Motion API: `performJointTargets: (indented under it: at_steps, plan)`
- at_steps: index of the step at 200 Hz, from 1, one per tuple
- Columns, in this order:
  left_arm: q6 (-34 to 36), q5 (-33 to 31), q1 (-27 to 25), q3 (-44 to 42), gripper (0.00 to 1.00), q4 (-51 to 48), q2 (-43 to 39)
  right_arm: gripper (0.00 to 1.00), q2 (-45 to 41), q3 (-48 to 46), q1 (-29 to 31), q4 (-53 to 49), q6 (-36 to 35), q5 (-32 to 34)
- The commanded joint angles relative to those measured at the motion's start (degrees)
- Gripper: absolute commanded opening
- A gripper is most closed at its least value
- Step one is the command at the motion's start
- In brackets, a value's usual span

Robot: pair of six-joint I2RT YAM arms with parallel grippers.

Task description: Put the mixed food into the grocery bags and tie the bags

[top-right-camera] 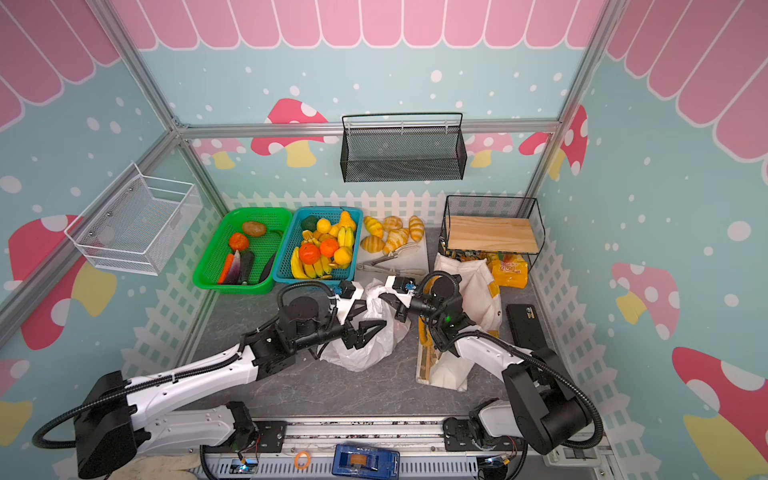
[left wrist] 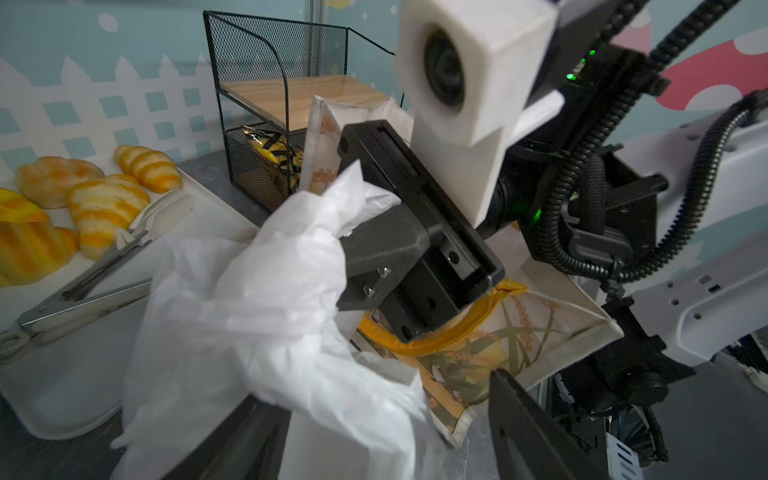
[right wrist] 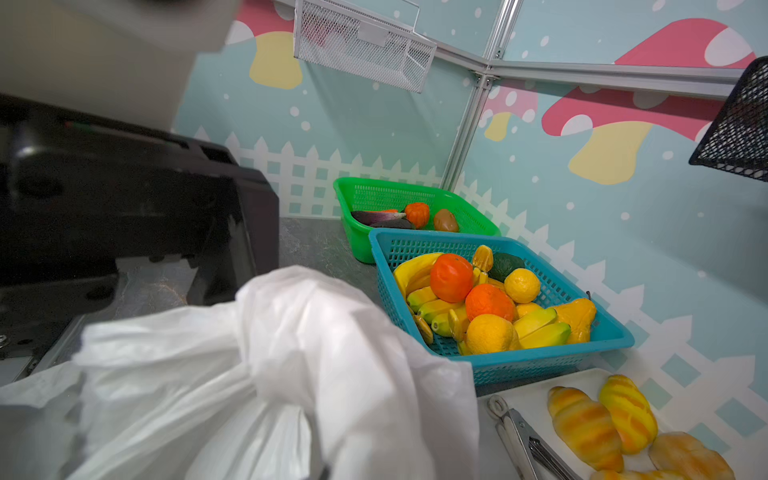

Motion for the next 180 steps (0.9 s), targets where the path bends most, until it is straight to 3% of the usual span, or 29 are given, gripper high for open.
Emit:
performJointTargets:
  at_steps: [1,34,74,98,144,180]
  plan:
    - [2.12,-0.76,1.06,-1.54,0.79,-5.56,-4.45,0.00,-0.94,0.58,-0.45,-1.18,-2.25,-1.83]
    - [0.11,-0.13,4.88,-2.66,0.76,-8.62,-11.28,0.00,-1.18,0.81,-0.41,-1.86,-3.02,-1.74]
    - [-1.05,2.50,6.74,-3.37,0.39,-10.06,-11.28,0.00,-1.29,0.84,-0.44,-1.08,-1.21,-2.26]
    - [-2.92,4.22,5.26,-4.23,0.25,-4.69,-7.43,0.00,-0.95,0.42,-0.42,1.31,2.07,-2.60]
    - [-5.39,0.64,-0.25,-2.35,0.16,6.09,3.00,0.00,-0.57,-0.32,-0.38,6.22,9.52,-2.62]
    - [-8.26,-4.24,-2.62,-0.89,0.16,15.84,9.78,0.00,-0.74,-1.23,-0.32,7.25,14.26,-2.61]
